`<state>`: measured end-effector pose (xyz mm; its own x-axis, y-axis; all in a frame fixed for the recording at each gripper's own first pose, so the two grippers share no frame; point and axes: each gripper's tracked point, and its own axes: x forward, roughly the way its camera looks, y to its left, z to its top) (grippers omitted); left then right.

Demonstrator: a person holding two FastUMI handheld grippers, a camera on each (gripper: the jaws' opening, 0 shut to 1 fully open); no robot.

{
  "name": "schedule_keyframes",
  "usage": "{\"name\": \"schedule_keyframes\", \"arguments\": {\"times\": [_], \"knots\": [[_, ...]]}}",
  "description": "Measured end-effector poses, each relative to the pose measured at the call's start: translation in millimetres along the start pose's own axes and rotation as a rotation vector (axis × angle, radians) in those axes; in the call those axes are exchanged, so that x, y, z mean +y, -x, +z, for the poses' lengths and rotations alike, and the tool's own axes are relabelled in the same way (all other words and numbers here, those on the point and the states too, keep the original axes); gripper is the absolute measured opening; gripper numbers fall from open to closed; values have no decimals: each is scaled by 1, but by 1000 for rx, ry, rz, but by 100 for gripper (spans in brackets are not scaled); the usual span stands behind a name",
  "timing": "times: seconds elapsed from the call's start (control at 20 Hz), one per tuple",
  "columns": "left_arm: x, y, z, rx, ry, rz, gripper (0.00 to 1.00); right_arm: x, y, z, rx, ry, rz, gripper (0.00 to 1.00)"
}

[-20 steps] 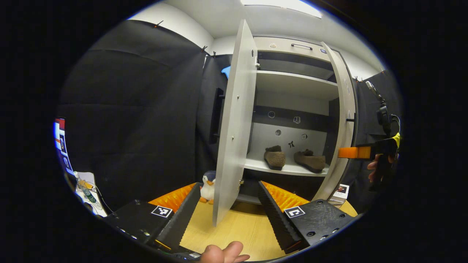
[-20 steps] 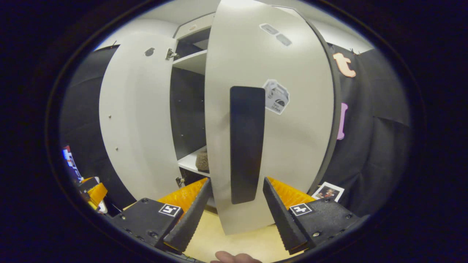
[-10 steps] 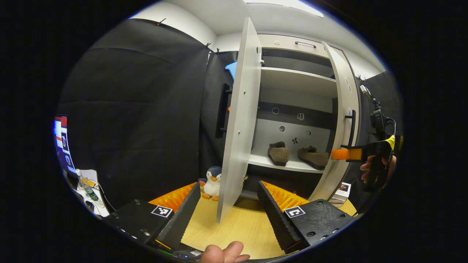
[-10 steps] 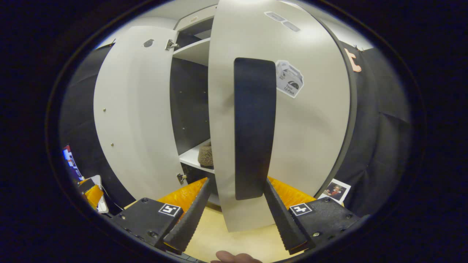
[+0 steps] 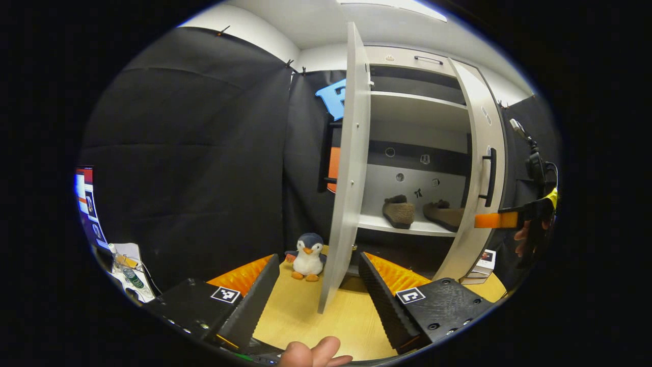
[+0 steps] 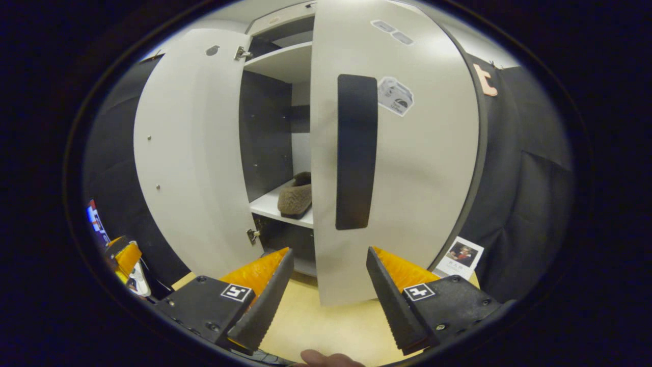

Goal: Grab one shoe with the right hand and put it into the shoe cabinet, grab the other shoe with the left hand and put it into the shoe cabinet; then close the right door with the right hand and the left door with the left hand.

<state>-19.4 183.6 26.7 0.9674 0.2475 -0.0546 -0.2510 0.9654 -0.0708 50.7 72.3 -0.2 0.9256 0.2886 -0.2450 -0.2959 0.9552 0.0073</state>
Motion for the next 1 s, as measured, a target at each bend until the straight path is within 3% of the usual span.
{"name": "schedule_keyframes", "arguments": {"times": [0.4,0.6,0.9,1.0], "knots": [[52,-39,-1,-42,-87,-27,95,10,42,-58,54,-46,-71,94],[50,-82,-10,17,-121,-81,95,3,52,-56,18,-16,-135,94],[33,-121,-15,53,-65,-179,95,-8,63,-78,75,-19,-169,94],[28,-122,-14,37,-90,-188,95,-11,65,-83,88,-28,-176,94]]}}
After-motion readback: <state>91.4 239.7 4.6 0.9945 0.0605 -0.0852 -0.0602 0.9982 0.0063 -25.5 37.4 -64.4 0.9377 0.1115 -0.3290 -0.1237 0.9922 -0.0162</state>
